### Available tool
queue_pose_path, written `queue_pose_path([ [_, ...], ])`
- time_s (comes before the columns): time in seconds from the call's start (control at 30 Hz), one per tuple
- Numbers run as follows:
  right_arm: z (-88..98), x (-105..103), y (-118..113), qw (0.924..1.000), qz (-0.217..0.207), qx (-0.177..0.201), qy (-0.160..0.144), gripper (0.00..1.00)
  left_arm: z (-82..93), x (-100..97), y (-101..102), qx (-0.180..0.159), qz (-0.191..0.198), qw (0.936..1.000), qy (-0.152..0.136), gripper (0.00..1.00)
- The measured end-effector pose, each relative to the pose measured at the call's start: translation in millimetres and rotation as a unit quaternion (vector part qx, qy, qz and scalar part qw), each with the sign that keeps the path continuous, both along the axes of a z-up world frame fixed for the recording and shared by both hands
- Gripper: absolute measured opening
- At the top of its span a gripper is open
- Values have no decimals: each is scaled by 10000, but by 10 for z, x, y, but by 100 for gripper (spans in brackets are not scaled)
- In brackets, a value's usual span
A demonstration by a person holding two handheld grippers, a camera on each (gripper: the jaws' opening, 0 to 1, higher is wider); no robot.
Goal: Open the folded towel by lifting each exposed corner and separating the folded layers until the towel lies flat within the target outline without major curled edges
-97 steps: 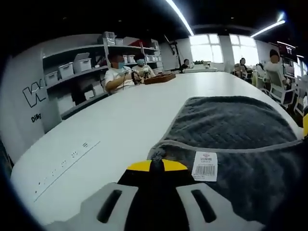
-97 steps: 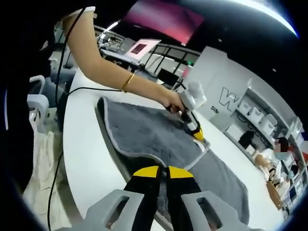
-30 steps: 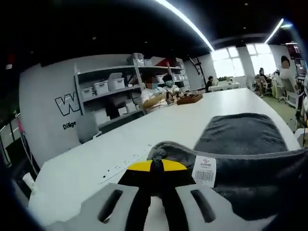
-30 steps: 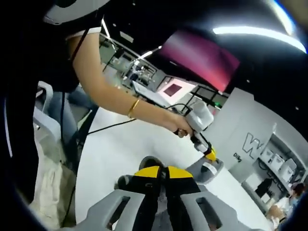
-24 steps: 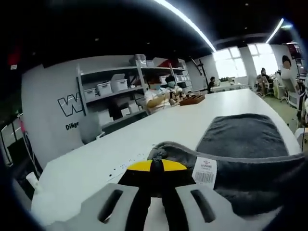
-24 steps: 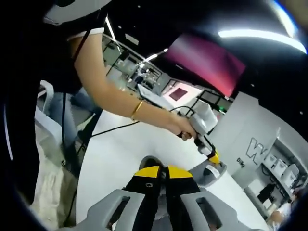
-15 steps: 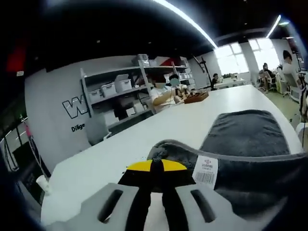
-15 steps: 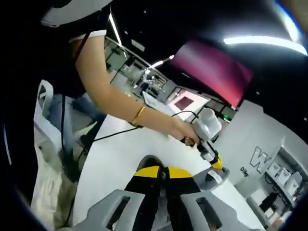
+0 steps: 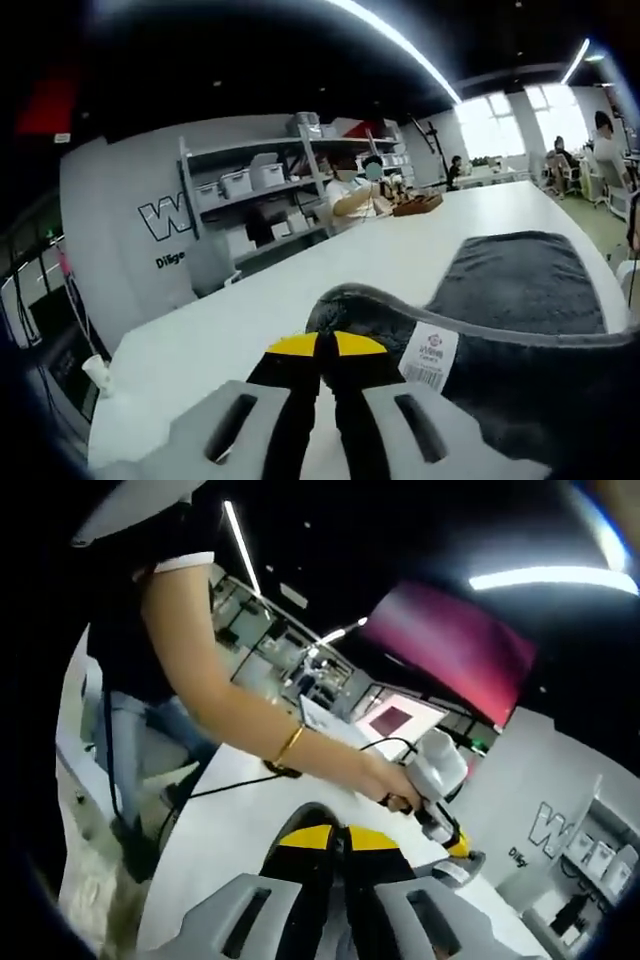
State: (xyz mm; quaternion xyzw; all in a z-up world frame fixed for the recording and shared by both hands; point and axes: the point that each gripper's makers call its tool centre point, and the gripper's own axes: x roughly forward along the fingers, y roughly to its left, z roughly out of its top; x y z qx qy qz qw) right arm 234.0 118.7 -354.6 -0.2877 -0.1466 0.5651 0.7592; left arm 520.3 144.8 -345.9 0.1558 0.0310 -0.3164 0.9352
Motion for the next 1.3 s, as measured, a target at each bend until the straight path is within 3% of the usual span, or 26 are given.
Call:
queue_pose_path([
  [0.53,-111,53,335,9994,212,105,240,0,-47,36,166,-28,86,9999,49,2],
  [0.73,-229,39,449,9988,328,-14,366,0,-94,26,187,-48,60,9999,74,2],
  [0.93,-362,25,512,9978,405,-134,506,0,-219,14,239,-52,91,9998,169,2],
  [1.07,-530,18,576,9960,455,-262,727,0,-395,30,330,-30,206,9992,336,2],
  [1.3,-577,14,639,9949,496,-292,834,0,-462,104,448,-91,248,9988,403,2],
])
